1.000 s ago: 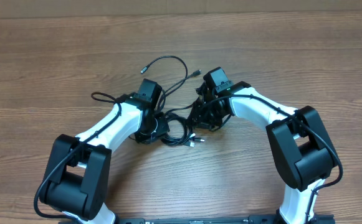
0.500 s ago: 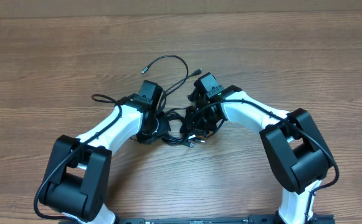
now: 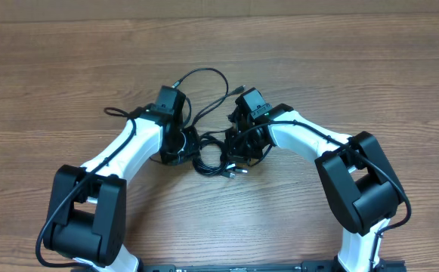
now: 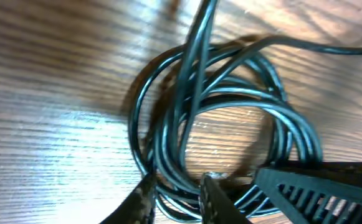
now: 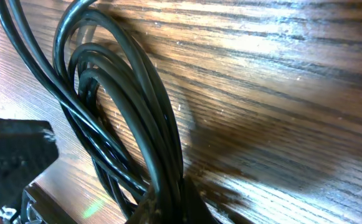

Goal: Untangle cables

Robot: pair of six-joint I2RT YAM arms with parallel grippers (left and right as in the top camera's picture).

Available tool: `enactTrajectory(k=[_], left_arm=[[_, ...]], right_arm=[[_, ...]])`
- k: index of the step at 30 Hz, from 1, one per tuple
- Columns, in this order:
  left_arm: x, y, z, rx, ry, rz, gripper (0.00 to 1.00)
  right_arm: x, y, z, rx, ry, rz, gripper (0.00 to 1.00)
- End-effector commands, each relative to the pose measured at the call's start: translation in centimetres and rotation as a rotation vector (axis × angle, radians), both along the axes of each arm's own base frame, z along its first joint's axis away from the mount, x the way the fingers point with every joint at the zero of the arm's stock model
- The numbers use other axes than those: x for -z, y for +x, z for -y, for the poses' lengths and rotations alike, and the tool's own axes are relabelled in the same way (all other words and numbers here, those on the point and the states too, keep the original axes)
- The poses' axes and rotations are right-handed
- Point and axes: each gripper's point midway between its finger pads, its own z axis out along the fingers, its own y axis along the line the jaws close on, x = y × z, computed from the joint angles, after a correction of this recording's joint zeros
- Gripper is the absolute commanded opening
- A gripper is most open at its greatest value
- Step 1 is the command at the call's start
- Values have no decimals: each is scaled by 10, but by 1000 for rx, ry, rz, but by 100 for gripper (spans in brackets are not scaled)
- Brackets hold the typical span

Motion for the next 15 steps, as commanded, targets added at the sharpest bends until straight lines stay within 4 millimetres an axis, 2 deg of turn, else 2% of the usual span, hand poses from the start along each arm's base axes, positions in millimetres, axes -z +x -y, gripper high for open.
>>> enactTrajectory(k=[1, 5, 15], left_arm=[[-11, 7, 2, 21, -12, 41, 27], [-10, 6, 1, 21, 1, 40, 34], [4, -9, 3, -2, 64, 4, 34]], right_arm=[[5, -2, 1, -3, -1, -9, 4], [5, -2, 1, -3, -1, -9, 4], [5, -1, 0, -4, 5, -5, 4]])
